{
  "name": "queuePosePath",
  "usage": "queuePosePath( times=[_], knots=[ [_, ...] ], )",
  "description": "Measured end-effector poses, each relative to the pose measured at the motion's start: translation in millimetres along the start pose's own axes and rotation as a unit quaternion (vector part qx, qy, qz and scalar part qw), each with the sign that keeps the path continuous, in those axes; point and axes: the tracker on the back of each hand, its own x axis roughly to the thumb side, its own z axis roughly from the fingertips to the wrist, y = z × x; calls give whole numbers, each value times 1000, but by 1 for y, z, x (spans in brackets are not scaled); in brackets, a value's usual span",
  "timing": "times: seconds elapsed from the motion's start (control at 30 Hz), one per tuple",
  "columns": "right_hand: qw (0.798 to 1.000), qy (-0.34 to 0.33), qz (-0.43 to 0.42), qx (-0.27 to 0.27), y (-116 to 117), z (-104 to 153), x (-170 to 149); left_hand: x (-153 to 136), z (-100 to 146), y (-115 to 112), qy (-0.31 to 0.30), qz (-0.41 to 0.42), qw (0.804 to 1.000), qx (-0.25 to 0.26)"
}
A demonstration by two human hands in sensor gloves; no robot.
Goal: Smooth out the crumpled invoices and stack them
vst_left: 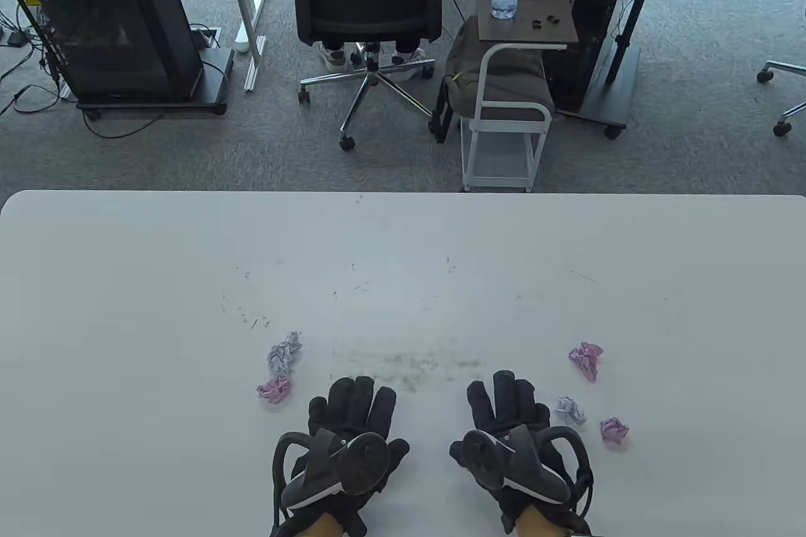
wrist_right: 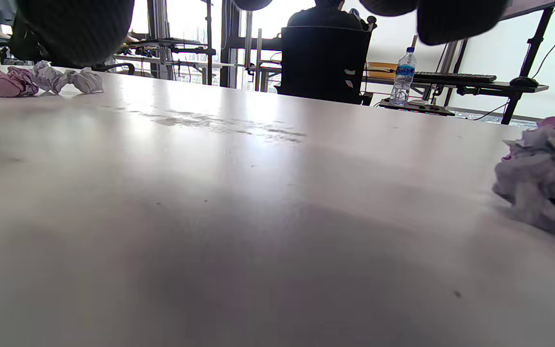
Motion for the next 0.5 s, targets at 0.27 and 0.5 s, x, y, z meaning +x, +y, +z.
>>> queuePosePath(
  times=[0.27, 0.5],
  knots=[
    [1000, 0, -4, 12, 0, 0, 0, -2, 1, 2, 4, 13, 1000, 8],
    [999, 3, -23, 28, 2, 0, -3, -3, 0, 0, -3, 42, 999, 5]
  ],
)
